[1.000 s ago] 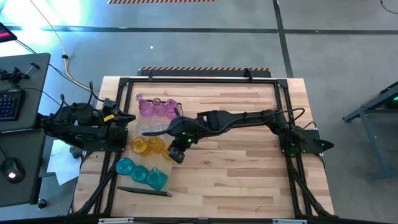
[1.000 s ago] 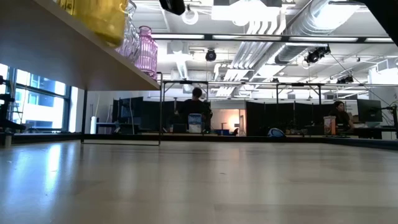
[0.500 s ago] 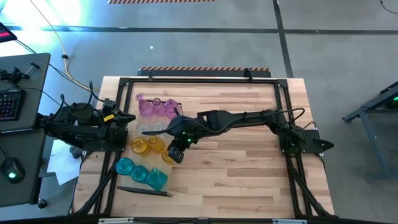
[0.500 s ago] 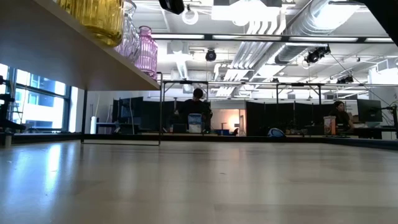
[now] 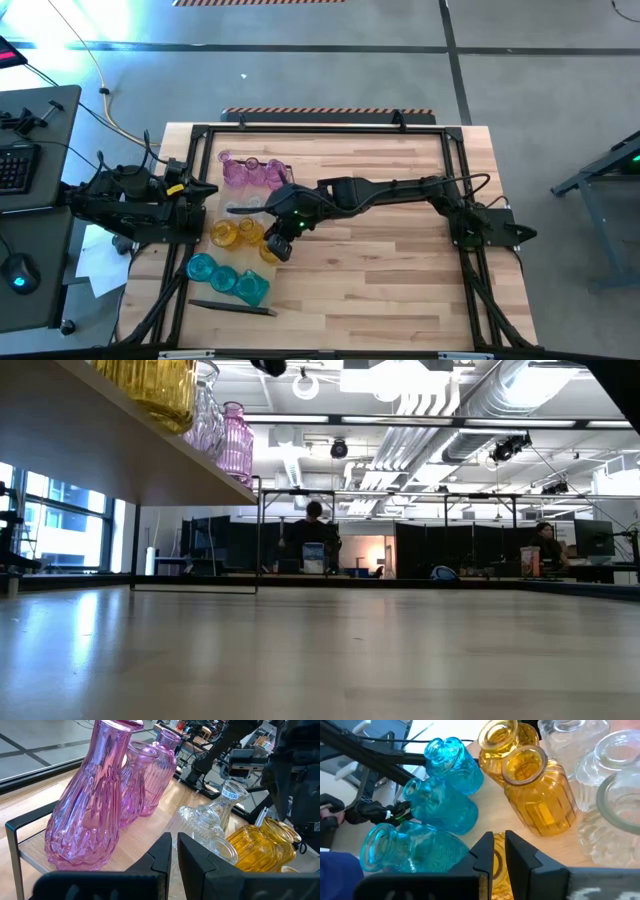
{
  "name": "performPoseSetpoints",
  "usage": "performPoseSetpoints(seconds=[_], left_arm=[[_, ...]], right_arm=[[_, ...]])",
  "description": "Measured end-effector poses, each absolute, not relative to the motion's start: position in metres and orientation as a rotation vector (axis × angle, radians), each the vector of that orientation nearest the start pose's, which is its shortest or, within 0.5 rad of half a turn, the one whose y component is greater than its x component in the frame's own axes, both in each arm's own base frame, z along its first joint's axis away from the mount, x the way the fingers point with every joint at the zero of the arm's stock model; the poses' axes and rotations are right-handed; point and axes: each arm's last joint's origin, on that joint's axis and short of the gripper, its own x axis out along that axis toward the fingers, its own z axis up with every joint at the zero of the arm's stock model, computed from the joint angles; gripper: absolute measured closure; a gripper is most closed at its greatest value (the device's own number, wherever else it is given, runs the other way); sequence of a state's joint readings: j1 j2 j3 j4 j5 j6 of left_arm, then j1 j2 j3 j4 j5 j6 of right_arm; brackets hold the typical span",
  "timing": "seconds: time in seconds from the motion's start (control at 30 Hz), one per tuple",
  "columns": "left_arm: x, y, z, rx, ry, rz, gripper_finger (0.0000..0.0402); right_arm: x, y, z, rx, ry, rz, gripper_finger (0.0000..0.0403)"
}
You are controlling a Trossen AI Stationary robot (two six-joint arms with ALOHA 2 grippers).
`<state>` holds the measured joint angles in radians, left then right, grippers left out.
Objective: Sort vases onto shelf
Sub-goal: Put the yellow flower vases on the shelf
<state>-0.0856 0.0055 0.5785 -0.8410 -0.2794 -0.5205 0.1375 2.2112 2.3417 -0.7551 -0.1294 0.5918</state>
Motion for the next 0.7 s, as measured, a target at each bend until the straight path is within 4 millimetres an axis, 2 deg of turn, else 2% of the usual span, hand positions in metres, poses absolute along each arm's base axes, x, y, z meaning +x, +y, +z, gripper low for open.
performPoseSetpoints(seconds=[0.17, 0.23, 0.37, 0.43, 0.57, 0.7], left_arm=[[0.022, 0.006, 0.263, -0.468, 0.208, 0.253, 0.0380], [0.022, 0.006, 0.263, -0.468, 0.209, 0.248, 0.0380], [0.022, 0.006, 0.263, -0.469, 0.207, 0.248, 0.0380], [0.022, 0.006, 0.263, -0.468, 0.209, 0.248, 0.0380], [0.022, 0.006, 0.263, -0.468, 0.209, 0.248, 0.0380], [0.022, 0.006, 0.263, -0.467, 0.209, 0.248, 0.0380]], right_arm=[[0.481, 0.068, 0.350, 0.508, 0.701, -0.029, 0.0375], [0.472, 0.070, 0.359, 0.452, 0.693, -0.092, 0.0379], [0.449, 0.072, 0.393, 0.390, 0.596, -0.175, 0.0397], [0.438, 0.074, 0.400, 0.398, 0.604, -0.211, 0.0401], [0.425, 0.088, 0.391, 0.413, 0.718, -0.297, 0.0402], [0.427, 0.107, 0.369, 0.484, 0.801, -0.278, 0.0403]])
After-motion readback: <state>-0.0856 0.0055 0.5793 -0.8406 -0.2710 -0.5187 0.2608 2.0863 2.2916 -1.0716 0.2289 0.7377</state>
